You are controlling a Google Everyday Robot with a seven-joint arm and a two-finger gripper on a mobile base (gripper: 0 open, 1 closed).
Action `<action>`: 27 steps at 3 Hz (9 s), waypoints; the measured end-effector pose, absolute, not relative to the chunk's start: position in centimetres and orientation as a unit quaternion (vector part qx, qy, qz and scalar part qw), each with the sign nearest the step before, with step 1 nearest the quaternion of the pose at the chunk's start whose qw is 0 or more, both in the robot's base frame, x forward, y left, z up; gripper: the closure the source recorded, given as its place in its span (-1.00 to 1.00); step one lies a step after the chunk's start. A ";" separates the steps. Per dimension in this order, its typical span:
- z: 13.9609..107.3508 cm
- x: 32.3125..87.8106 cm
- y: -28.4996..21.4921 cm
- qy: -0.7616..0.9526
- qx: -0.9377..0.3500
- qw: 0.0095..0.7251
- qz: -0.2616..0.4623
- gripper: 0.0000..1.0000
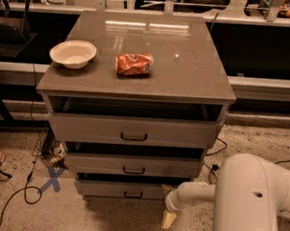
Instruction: Open bottom drawer
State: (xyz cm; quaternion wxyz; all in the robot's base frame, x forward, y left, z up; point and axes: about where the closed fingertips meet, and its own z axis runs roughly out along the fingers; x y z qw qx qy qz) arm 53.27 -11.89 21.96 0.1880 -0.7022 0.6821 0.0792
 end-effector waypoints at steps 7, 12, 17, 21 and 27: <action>19.0 59.3 -11.3 0.698 -0.672 0.242 0.051 0.67; 18.7 58.9 -11.0 0.697 -0.674 0.240 0.055 -0.75; 15.7 56.8 -11.3 0.704 -0.680 0.180 0.101 -0.35; 16.1 54.4 -12.8 0.718 -0.666 0.171 0.108 1.00; 15.6 53.2 -12.6 0.722 -0.660 0.172 0.117 -0.86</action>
Offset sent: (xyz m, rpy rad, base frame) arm 0.0766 0.0220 -0.0276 0.0257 -0.1079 -0.0554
